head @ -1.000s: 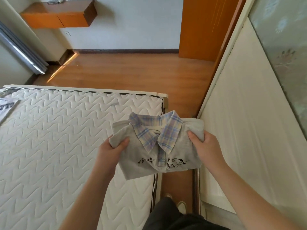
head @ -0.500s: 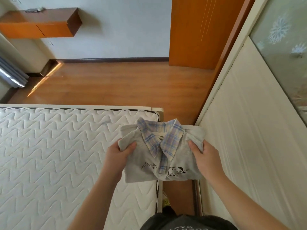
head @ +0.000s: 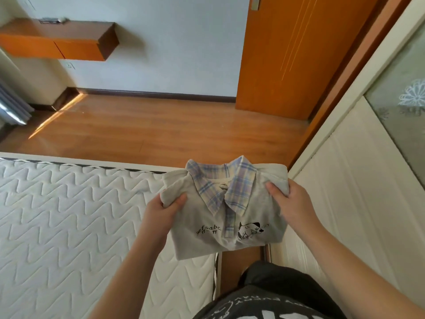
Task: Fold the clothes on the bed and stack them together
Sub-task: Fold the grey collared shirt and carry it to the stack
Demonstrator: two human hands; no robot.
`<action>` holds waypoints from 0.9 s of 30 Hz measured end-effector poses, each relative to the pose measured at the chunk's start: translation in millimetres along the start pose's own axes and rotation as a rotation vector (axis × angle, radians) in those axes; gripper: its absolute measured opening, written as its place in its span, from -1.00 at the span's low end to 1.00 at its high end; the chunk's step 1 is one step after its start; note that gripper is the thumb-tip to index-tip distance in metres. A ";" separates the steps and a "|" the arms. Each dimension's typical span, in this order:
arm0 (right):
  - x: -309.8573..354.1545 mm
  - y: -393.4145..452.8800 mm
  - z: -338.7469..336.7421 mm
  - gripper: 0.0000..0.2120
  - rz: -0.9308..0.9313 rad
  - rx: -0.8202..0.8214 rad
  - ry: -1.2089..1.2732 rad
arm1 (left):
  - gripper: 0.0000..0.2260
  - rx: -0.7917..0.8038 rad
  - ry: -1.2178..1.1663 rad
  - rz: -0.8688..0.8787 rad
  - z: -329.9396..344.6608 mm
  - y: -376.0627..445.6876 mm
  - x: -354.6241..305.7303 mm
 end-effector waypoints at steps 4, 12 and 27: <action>10.2 62.1 9.9 -0.88 -0.027 0.082 -0.017 | -0.73 -0.055 -0.005 -0.063 5.4 39.8 -4.7; 15.3 226.5 71.3 -0.70 -0.045 0.356 -0.030 | -0.78 -0.250 -0.063 -0.129 25.1 137.3 -29.7; 61.6 364.9 213.6 -0.71 0.112 0.929 0.052 | -0.78 -0.815 -0.257 -0.251 8.1 161.4 -64.8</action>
Point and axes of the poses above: each hand's wrist, its own y-axis towards the middle knuckle, its own z-axis out of the palm, x = y × z, the point moved 2 cm from there along y, towards the middle knuckle, and after that the axes turned 15 degrees about y, right-handed, at the moved point
